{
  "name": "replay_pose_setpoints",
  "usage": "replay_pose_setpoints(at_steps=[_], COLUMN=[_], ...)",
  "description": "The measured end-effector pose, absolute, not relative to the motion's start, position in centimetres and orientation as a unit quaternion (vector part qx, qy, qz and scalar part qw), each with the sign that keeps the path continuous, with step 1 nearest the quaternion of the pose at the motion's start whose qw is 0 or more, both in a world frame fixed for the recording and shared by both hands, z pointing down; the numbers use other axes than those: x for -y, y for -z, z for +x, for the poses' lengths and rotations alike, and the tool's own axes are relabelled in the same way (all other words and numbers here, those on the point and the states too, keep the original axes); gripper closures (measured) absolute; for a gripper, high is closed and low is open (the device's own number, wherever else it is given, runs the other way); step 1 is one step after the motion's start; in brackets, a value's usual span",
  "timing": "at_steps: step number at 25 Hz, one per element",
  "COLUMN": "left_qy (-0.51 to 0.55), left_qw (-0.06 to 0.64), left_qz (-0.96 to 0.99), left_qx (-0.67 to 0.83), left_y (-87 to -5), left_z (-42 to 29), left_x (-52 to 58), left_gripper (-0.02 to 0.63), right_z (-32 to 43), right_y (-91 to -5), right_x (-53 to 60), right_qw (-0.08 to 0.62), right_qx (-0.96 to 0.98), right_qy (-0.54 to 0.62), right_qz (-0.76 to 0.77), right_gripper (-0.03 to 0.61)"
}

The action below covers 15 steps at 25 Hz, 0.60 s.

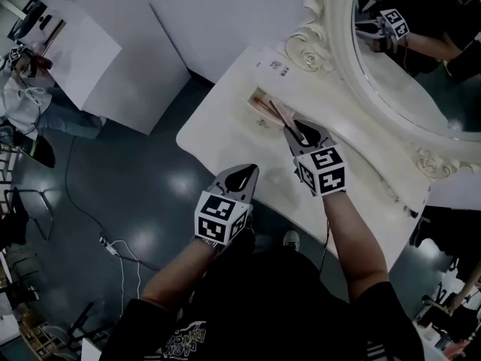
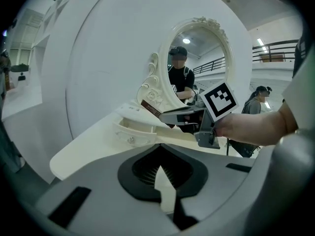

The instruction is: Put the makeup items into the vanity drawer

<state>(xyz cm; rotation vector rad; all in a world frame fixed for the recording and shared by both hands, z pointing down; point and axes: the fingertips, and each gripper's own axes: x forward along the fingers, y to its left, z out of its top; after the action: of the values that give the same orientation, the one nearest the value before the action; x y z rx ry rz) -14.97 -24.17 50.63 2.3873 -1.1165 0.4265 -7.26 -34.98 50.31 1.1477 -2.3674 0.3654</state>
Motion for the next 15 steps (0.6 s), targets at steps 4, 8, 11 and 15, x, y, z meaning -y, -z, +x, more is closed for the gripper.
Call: replay_pose_setpoints(at_steps=[4,8,11,15], left_qy=[-0.159,-0.16,-0.16,-0.161], left_qw=[0.239,0.241,0.247,0.255], left_qz=[0.87,0.871,0.869,0.867], left_qx=[0.4,0.397,0.397,0.397], left_y=[-51.6,-52.2,-52.6,-53.4], left_z=[-16.2,-17.2,-17.9,-18.7], left_x=[25.8,27.0,27.7,28.0], left_gripper=[0.616,0.615,0.617,0.617], right_z=[-8.4,-9.4,-9.7,-10.0], right_y=[-52.0,-53.8,-55.1,-56.3], right_x=[37.4,39.1,40.1,40.7], right_qw=[0.264,0.291,0.32,0.353], right_qx=[0.861,0.858,0.852,0.846], right_qy=[-0.126,-0.12,-0.107,-0.096], right_qz=[0.415,0.407,0.399,0.389], right_gripper=[0.469,0.469,0.469,0.469])
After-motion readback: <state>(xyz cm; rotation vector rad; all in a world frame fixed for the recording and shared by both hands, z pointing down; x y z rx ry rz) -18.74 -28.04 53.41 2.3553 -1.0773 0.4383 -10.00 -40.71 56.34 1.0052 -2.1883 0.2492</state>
